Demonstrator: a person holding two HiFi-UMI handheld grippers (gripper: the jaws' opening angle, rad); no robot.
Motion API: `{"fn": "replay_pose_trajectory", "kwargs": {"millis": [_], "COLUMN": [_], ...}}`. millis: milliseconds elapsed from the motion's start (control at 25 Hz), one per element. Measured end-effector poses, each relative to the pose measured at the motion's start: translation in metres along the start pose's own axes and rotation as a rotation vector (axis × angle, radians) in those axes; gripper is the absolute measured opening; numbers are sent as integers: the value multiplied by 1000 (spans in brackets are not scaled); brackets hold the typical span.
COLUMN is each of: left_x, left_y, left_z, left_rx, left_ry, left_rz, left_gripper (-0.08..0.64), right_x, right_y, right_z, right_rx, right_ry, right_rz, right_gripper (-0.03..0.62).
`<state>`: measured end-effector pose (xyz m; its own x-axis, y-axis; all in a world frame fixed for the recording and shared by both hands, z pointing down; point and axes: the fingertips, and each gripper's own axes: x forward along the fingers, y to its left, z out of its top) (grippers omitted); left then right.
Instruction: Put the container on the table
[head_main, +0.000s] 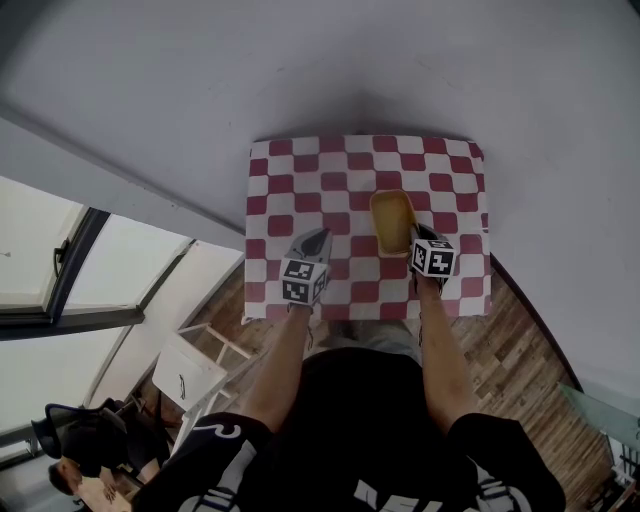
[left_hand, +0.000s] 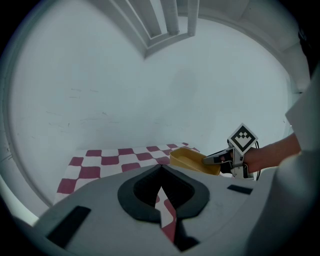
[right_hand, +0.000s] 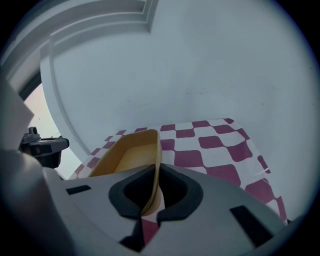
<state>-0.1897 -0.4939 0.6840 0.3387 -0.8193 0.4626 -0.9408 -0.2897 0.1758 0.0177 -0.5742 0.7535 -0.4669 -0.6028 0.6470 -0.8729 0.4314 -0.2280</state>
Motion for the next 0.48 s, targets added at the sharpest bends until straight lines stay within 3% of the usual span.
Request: {"fn": "replay_pose_trajectory", "kwargs": {"millis": [480], "left_x": [42], "left_y": [9], "left_z": [-4], "left_rx": [-35], "left_ry": [25], "left_rz": [-7], "left_gripper": [25], "right_x": [47], "right_y": [-21], "right_z": [-10], "right_rx": [24], "right_ry": [57], "right_rz": [4], "right_gripper": [32]}}
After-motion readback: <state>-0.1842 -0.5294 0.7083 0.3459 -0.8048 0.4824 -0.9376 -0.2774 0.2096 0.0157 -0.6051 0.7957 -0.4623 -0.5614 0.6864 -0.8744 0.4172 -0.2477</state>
